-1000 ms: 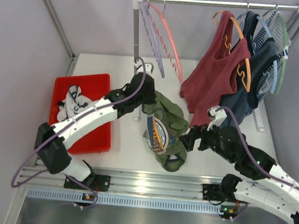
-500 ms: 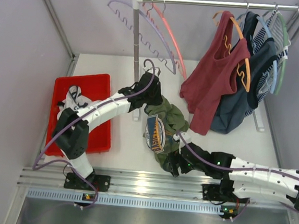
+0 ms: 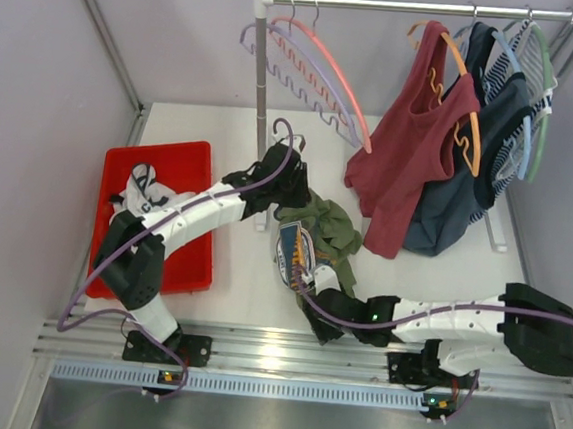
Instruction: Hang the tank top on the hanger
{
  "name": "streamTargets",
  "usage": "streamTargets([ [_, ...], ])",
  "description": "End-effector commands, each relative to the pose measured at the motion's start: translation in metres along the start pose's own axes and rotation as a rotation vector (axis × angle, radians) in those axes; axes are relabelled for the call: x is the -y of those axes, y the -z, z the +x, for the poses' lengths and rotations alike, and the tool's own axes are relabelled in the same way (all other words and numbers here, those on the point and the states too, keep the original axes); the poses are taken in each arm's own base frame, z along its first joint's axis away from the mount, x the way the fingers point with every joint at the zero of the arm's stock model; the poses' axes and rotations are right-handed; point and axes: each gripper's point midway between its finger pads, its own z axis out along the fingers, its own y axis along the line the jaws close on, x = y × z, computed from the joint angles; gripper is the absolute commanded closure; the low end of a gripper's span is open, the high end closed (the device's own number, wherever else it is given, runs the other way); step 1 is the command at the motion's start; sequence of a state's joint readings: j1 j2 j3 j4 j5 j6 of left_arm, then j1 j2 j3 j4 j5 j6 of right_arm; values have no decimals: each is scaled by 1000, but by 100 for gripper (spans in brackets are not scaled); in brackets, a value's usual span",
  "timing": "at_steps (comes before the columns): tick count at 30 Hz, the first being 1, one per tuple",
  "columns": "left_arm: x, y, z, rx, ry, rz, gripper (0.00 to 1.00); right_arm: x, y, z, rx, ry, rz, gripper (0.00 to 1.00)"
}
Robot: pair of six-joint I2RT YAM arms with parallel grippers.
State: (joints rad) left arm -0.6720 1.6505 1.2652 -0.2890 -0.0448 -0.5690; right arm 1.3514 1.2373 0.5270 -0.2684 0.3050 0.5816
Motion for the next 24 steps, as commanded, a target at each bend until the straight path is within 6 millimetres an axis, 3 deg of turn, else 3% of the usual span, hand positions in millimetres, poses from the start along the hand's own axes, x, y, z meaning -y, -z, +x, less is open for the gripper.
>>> streamTargets([
  [1, 17, 18, -23, 81, -21, 78, 70, -16, -11, -22, 70, 15, -9, 42],
  [2, 18, 19, -24, 82, -25, 84, 70, -16, -14, -20, 63, 15, -4, 56],
  [4, 19, 24, -24, 87, -41, 95, 68, -11, -17, -15, 42, 12, 22, 74],
  [5, 18, 27, -24, 89, -51, 97, 67, -9, -16, -18, 48, 8, 36, 88],
  [7, 17, 34, -25, 98, -60, 101, 64, -5, -3, -23, 61, -9, 49, 99],
  [8, 17, 37, -26, 101, -67, 102, 64, -2, 5, -29, 78, -14, 56, 100],
  [9, 22, 44, -25, 97, -80, 134, 64, -8, 23, -50, 143, -47, 19, 100],
  [11, 20, 50, -20, 95, -89, 137, 62, -2, 48, -61, 175, -73, 22, 100],
  [12, 19, 59, -19, 107, -92, 145, 62, -6, 75, -86, 261, -122, -23, 100],
  [13, 19, 63, -20, 118, -92, 150, 61, 1, 88, -87, 263, -126, -12, 100],
  [14, 18, 73, -21, 146, -95, 162, 60, 2, 117, -111, 349, -178, -41, 100],
  [17, 18, 86, -25, 195, -103, 183, 56, 14, 153, -128, 411, -207, -36, 100],
  [18, 17, 93, -27, 214, -112, 182, 56, 17, 177, -146, 472, -237, -41, 100],
  [20, 17, 97, -29, 225, -120, 181, 56, 24, 207, -163, 515, -259, -35, 100],
  [24, 21, 113, -31, 249, -103, 213, 56, 40, 244, -187, 581, -274, 26, 100],
])
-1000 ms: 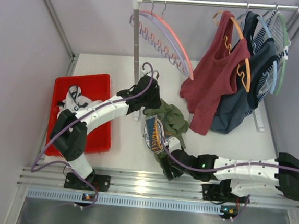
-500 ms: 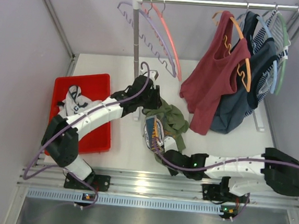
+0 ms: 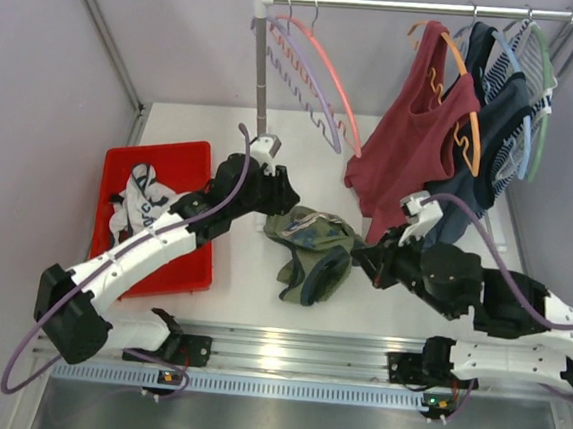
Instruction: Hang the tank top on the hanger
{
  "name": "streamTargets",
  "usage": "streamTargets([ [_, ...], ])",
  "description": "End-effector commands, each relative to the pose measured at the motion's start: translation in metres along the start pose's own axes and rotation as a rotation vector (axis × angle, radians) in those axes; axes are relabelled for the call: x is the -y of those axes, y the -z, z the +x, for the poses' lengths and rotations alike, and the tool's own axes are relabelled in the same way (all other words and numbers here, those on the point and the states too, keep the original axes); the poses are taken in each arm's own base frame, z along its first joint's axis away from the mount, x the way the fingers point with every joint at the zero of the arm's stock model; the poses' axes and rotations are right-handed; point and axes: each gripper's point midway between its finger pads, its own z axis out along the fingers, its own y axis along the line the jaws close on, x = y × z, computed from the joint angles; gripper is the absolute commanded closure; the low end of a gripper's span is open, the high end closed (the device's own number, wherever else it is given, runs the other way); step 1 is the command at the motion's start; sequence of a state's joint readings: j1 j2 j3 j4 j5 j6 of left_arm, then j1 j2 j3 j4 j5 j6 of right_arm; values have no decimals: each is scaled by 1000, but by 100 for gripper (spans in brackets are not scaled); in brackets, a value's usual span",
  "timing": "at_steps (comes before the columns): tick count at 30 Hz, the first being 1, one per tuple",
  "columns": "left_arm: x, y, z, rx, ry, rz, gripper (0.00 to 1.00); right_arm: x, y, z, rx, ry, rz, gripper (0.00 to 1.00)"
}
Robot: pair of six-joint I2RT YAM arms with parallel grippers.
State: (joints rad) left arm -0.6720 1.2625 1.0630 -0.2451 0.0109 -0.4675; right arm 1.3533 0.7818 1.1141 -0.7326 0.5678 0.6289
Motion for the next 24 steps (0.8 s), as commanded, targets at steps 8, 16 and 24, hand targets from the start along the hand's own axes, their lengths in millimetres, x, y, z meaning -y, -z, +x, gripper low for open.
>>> streamTargets([
  [8, 13, 46, 20, 60, 84, 133, 56, 33, 13, -35, 24, 81, 222, 100],
  [16, 38, 61, 130, -93, 110, 250, 56, 51, 0, -13, -45, 52, 241, 100],
  [24, 72, 53, 196, -127, 120, 309, 48, 57, -6, -9, -73, 66, 254, 100],
])
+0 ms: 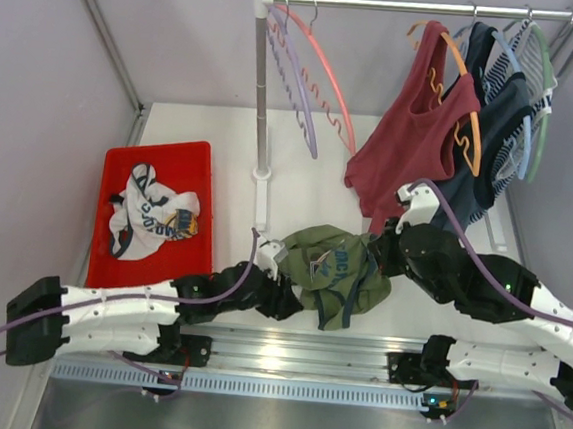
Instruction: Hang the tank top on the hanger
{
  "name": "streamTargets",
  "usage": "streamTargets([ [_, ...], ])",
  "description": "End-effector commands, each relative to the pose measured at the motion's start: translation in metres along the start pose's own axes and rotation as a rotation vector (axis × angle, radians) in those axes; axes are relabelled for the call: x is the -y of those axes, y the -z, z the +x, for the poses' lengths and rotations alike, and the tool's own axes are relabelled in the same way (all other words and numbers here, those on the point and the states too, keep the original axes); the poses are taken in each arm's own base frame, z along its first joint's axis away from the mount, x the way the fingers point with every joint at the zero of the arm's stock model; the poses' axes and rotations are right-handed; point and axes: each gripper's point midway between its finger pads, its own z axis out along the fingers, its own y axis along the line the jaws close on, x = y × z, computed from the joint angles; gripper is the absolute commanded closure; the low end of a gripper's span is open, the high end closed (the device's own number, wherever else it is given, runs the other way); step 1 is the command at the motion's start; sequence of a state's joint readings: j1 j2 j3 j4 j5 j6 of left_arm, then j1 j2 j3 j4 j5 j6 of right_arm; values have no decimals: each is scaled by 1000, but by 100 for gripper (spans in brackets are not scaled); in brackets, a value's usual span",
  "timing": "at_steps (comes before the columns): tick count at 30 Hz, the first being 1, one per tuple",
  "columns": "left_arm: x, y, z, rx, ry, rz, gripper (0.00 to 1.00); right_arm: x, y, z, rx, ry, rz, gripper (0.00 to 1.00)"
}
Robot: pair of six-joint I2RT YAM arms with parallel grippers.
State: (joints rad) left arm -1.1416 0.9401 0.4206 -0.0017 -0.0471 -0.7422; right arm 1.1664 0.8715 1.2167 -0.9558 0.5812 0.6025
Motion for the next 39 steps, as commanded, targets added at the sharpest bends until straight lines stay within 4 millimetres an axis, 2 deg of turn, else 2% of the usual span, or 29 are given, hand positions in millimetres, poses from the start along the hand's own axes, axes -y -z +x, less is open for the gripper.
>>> streamTargets([
  [1, 28, -17, -19, 127, 32, 72, 48, -3, -1, -5, 6, 3, -22, 100],
  [2, 32, -25, -11, 105, 19, 79, 48, -4, -1, -4, 4, 2, -25, 100],
  [4, 42, -33, -9, 101, 8, 102, 47, -4, -2, -3, -2, 2, -28, 100],
  [5, 43, -40, 3, 71, -8, 101, 46, -4, -3, -2, -5, 5, -28, 100],
  [6, 50, -44, 2, 74, -9, 114, 46, -3, -3, -1, -7, 6, -25, 100],
  [7, 51, -48, 5, 67, -16, 109, 40, -3, -3, -1, -7, 5, -25, 100],
  [8, 48, -56, 17, 37, -36, 90, 39, -2, -3, -1, -6, 4, -26, 100],
  [14, 60, -76, 27, 34, -73, 110, 39, -1, -5, 4, -17, 4, -30, 100],
  [16, 66, -81, 24, 42, -80, 122, 39, -1, -6, 6, -21, 6, -32, 100],
  [20, 67, -91, 32, 14, -91, 114, 41, 1, -6, 7, -19, -2, -33, 100],
  [24, 58, -96, 43, -15, -86, 87, 51, 2, -6, 6, -17, 2, -32, 100],
  [25, 58, -96, 45, -20, -83, 88, 63, 4, -6, 6, -17, 1, -27, 100],
  [27, 60, -95, 46, -30, -81, 100, 79, 5, -5, 6, -14, -1, -26, 100],
  [28, 66, -91, 40, -18, -78, 115, 98, 7, -5, 5, -10, 0, -18, 100],
  [30, 67, -83, 33, -15, -83, 94, 100, 12, -2, 1, -5, -2, -2, 100],
  [32, 89, -61, 2, 47, -100, 137, 100, 17, 4, -7, 20, -11, 13, 100],
  [33, 90, -52, -12, 86, -102, 115, 100, 20, 6, -9, 23, -10, 24, 100],
  [34, 82, -41, -14, 66, -141, 74, 100, 23, 10, -18, 44, -20, 36, 100],
  [35, 107, -11, -52, 163, -129, 131, 100, 26, 13, -21, 50, -15, 42, 100],
  [36, 108, 4, -73, 227, -132, 101, 100, 28, 14, -26, 60, -17, 50, 100],
  [37, 116, 37, -102, 296, -149, 101, 100, 28, 20, -36, 85, -30, 42, 100],
  [39, 115, 70, -140, 405, -154, 42, 100, 31, 24, -48, 111, -24, 52, 100],
])
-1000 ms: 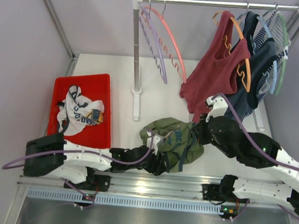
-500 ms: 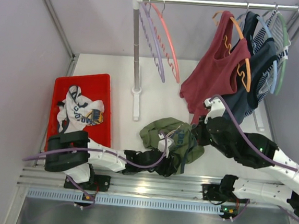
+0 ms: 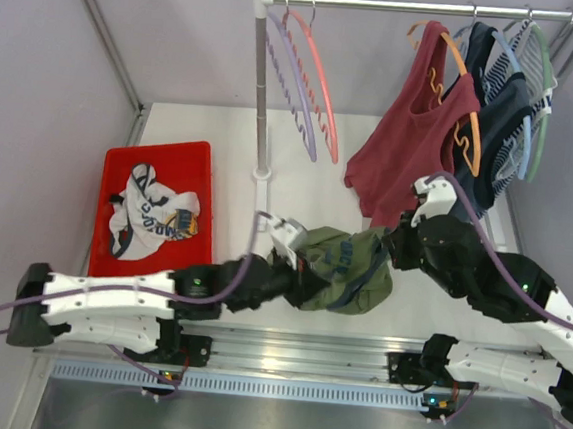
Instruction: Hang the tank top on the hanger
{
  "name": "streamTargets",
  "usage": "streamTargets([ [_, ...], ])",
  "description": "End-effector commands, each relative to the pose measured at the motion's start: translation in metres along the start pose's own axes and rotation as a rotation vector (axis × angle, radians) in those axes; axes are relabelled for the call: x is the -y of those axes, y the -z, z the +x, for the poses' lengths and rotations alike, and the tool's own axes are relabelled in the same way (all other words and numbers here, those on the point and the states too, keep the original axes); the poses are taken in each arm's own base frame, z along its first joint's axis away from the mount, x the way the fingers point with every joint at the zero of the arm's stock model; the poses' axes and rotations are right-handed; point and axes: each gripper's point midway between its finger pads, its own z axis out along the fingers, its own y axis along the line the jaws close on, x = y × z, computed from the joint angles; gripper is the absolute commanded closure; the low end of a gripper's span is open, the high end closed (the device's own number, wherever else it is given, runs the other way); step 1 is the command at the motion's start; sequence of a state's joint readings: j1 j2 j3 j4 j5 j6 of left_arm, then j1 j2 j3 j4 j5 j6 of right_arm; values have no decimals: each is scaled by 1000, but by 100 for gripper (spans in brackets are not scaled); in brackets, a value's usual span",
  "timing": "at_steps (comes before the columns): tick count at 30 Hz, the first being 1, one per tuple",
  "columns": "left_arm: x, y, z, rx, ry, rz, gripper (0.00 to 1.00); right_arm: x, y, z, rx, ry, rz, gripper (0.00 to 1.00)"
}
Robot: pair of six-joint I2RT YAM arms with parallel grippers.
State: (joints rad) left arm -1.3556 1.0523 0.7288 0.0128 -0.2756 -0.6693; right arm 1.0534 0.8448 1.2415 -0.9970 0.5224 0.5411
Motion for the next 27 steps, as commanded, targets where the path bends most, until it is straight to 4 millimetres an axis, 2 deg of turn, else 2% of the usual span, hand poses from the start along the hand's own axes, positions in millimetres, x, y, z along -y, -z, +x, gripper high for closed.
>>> streamTargets([
  [1, -5, 59, -95, 210, -95, -134, 100, 7, 22, -51, 135, -34, 8, 100],
  [2, 7, 78, -130, 275, -84, -140, 100, 7, 23, -57, 147, -19, 11, 100],
  [3, 6, 87, -146, 305, -91, -175, 100, 9, 24, -65, 164, -22, 23, 100],
  [4, 7, 107, -175, 352, -111, -228, 100, 6, 28, -80, 188, -27, 19, 100],
  [6, 4, 116, -200, 385, -137, -315, 100, 10, 31, -101, 230, -19, 41, 100],
  [7, -1, 124, -214, 416, -164, -378, 100, 7, 34, -118, 256, -26, 35, 100],
  [8, 9, 139, -239, 466, -153, -371, 100, 5, 35, -128, 275, -15, 27, 100],
  [9, 11, 139, -247, 477, -169, -386, 100, 4, 36, -138, 287, -21, 16, 100],
  [10, 17, 153, -268, 523, -177, -394, 100, 0, 39, -154, 312, -16, 8, 100],
  [11, 21, 157, -277, 538, -186, -393, 100, 0, 41, -163, 328, -16, 8, 100],
  [12, 22, 153, -281, 530, -226, -417, 100, 1, 53, -182, 373, -35, -3, 100],
  [13, 29, 164, -297, 563, -217, -409, 100, -2, 49, -190, 373, -22, -4, 100],
  [15, 33, 167, -307, 570, -240, -423, 100, -4, 54, -205, 395, -26, -19, 100],
  [16, 38, 170, -315, 580, -249, -420, 100, -6, 59, -219, 422, -34, -29, 100],
  [18, 41, 169, -319, 571, -270, -420, 100, -8, 68, -230, 447, -42, -49, 100],
  [19, 44, 169, -321, 571, -271, -415, 100, -9, 66, -229, 440, -39, -53, 100],
  [21, 43, 157, -314, 538, -274, -421, 100, -12, 63, -224, 422, -51, -69, 100],
  [23, 29, 147, -296, 487, -272, -446, 100, -10, 52, -200, 368, -71, -71, 100],
  [24, 30, 138, -285, 459, -235, -400, 100, -9, 27, -169, 280, -59, -64, 100],
  [25, 11, 122, -265, 406, -233, -430, 100, -5, 35, -156, 279, -77, -74, 100],
  [27, 2, 119, -244, 372, -177, -388, 100, -6, 27, -121, 216, -130, -112, 100],
])
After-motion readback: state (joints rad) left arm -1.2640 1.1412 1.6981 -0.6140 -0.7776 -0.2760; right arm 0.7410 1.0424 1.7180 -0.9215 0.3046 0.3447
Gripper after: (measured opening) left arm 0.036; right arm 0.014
